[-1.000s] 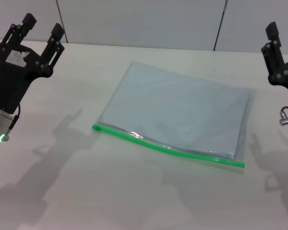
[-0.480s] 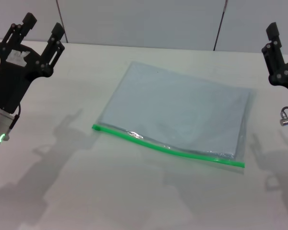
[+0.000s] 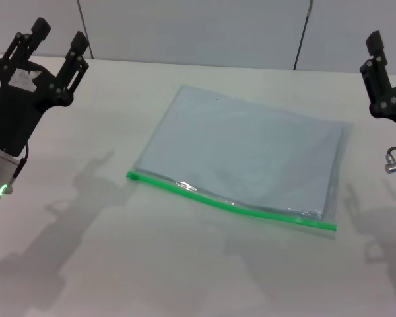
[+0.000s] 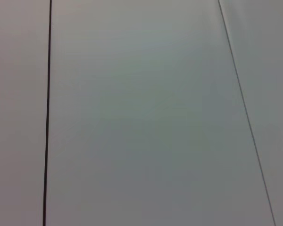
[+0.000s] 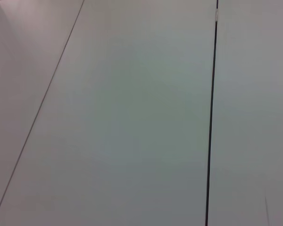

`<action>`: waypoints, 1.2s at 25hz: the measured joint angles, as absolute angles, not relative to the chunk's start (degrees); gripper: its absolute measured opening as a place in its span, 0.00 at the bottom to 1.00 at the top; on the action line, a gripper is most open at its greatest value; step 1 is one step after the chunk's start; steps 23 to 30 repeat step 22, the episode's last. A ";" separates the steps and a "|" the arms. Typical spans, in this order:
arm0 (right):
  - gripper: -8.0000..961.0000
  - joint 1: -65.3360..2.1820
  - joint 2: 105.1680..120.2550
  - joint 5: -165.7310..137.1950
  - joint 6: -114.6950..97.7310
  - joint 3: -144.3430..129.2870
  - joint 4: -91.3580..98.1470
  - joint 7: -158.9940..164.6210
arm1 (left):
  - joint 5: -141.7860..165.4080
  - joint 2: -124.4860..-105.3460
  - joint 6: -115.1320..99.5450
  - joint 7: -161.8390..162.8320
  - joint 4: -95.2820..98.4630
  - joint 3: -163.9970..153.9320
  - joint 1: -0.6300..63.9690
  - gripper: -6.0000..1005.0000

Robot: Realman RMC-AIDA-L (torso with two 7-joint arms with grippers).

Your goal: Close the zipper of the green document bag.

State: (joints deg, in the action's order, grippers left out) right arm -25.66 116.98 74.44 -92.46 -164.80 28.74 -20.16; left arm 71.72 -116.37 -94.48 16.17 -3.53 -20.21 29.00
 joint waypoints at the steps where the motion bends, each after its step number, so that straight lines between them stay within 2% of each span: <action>1: 0.67 -25.66 116.98 74.44 -92.46 -164.79 28.74 -20.15 | 71.72 -116.37 -94.48 16.17 -3.56 -20.21 29.01 0.64; 30: 0.67 -25.57 116.98 74.53 -92.46 -164.80 28.83 -20.12 | 71.63 -116.46 -94.48 16.17 -3.61 -20.21 28.93 0.64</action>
